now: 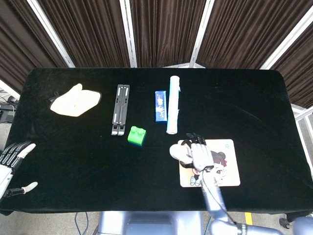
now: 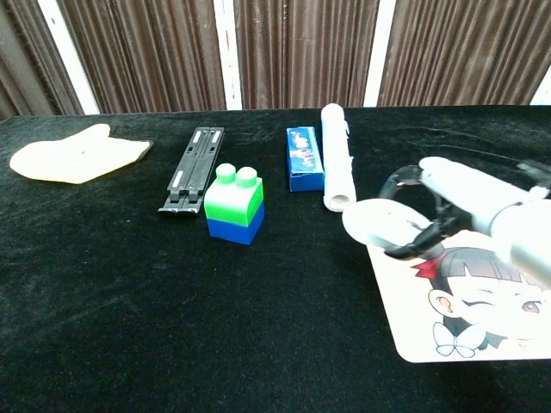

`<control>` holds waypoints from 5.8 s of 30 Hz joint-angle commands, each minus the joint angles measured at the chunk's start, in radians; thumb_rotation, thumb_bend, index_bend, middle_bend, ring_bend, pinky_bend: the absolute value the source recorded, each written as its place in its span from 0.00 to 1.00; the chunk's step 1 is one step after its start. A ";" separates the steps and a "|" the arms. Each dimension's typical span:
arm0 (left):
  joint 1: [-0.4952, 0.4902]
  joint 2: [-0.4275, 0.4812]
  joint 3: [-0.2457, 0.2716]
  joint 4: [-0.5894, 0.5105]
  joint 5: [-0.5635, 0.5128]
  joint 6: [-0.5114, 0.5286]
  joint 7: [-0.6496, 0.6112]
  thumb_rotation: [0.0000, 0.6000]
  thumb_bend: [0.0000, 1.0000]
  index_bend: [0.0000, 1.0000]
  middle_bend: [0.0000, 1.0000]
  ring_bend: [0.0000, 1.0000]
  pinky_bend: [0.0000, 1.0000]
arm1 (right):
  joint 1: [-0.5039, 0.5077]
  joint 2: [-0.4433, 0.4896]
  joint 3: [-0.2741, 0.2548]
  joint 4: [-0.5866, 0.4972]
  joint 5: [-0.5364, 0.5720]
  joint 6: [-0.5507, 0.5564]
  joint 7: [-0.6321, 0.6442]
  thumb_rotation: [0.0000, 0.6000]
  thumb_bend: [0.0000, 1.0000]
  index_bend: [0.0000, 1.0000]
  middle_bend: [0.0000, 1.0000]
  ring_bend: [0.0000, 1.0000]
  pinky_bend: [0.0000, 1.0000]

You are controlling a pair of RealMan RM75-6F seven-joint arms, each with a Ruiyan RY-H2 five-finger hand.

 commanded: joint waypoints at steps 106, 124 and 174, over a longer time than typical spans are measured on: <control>-0.021 -0.009 0.009 -0.043 0.003 -0.089 0.090 1.00 0.11 0.00 0.00 0.00 0.00 | -0.024 0.197 -0.139 0.290 -0.158 -0.224 0.467 1.00 0.17 0.07 0.00 0.00 0.00; -0.022 -0.008 0.008 -0.040 -0.004 -0.093 0.076 1.00 0.11 0.00 0.00 0.00 0.00 | 0.021 0.159 -0.098 0.346 -0.118 -0.252 0.450 1.00 0.16 0.07 0.00 0.00 0.00; -0.025 -0.004 0.009 -0.042 -0.013 -0.104 0.064 1.00 0.11 0.00 0.00 0.00 0.00 | 0.082 0.138 -0.042 0.372 -0.122 -0.206 0.464 1.00 0.14 0.07 0.00 0.00 0.00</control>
